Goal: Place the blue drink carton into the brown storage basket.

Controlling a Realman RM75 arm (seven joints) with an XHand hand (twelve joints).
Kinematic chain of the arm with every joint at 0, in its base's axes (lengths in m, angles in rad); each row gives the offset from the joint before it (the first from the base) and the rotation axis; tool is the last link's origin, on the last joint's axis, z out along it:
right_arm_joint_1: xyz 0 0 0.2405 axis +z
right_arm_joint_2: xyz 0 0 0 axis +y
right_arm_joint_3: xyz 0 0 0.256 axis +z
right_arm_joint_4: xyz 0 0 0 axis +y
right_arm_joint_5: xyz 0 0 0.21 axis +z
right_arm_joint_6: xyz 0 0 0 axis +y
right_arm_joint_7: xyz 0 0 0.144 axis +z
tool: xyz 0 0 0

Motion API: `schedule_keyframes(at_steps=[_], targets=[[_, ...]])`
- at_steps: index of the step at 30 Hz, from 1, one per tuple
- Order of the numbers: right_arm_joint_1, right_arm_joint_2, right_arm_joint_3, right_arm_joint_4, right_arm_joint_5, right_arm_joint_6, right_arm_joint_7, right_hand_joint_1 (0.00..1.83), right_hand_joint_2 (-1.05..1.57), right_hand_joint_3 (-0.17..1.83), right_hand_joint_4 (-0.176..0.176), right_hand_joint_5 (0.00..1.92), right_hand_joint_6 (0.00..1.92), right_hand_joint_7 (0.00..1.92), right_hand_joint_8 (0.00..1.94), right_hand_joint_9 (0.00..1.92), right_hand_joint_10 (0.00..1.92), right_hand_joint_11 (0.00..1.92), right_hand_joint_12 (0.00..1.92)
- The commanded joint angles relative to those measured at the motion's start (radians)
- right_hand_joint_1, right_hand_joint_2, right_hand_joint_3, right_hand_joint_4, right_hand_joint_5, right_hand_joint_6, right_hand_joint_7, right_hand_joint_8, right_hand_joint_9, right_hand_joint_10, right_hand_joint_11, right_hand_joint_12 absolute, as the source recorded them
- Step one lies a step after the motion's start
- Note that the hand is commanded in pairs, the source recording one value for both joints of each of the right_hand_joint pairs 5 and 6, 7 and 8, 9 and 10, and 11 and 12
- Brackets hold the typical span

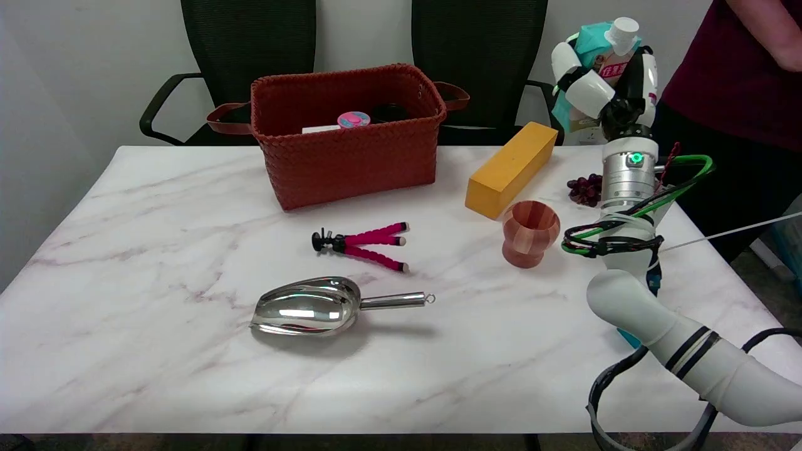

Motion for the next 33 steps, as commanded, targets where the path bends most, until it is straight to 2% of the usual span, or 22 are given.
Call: schedule_keyframes(at_steps=[1,9,22,33], targets=[[0.035,0.000,-0.034,-0.022,-0.008,-0.029,-0.009,1.10,1.08,0.87,0.000,1.09,1.09,1.46,1.46,1.37,1.37,1.36,1.36],[0.169,-0.018,-0.129,-0.140,-0.013,-0.079,0.000,1.10,1.09,0.87,0.000,1.11,1.11,1.46,1.46,1.36,1.36,1.36,1.36],[0.322,-0.154,-0.161,-0.337,-0.021,-0.228,0.000,1.12,1.05,0.88,0.000,1.10,1.10,1.45,1.45,1.34,1.34,1.32,1.32],[0.473,-0.244,-0.235,-0.529,-0.020,-0.285,0.000,1.14,0.97,0.93,0.000,1.08,1.08,1.43,1.43,1.32,1.32,1.30,1.30]])
